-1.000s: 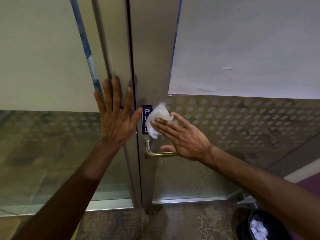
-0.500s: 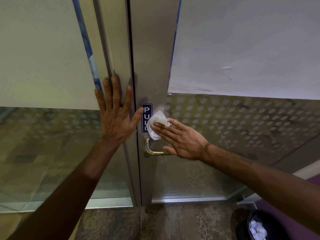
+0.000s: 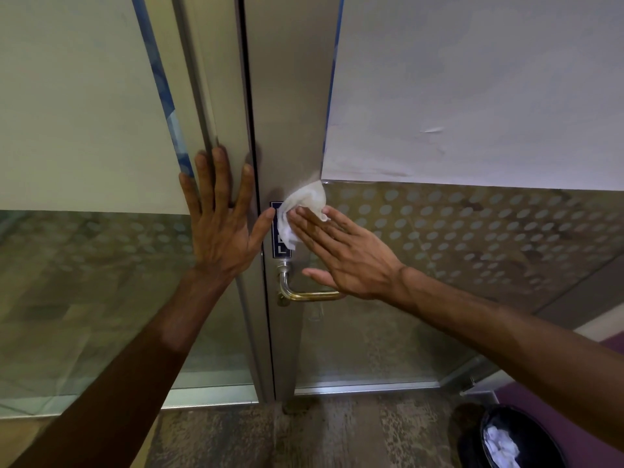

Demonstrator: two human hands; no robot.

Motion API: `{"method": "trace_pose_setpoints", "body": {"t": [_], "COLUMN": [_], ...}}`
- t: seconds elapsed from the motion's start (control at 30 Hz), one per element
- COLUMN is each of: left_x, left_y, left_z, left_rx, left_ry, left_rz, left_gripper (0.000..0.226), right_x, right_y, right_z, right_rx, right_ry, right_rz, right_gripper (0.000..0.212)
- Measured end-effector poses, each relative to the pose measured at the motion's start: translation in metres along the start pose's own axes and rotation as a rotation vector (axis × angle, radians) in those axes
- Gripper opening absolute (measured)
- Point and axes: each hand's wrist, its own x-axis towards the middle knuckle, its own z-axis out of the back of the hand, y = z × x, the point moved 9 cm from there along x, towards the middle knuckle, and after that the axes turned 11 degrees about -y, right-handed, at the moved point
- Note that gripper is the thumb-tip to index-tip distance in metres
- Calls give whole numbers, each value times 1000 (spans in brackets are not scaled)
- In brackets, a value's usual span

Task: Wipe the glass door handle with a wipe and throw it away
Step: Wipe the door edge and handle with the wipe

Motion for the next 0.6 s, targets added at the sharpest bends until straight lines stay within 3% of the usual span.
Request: {"method": "trace_pose_setpoints", "body": {"t": [0.2, 0.43, 0.6], "left_x": [-1, 1, 0], "left_y": [1, 0, -2], "left_z": [-1, 1, 2], "left_rx": [10, 10, 6], "left_ry": [25, 34, 32], "left_rz": [1, 13, 9], "left_gripper": [86, 83, 84], "right_x": [-18, -14, 1], "right_y": [21, 18, 20], "right_z": [-25, -7, 6], "right_rx": [62, -136, -135], "right_ry": [167, -46, -170], "right_rz": [123, 376, 432], "right_gripper": [68, 53, 31]}}
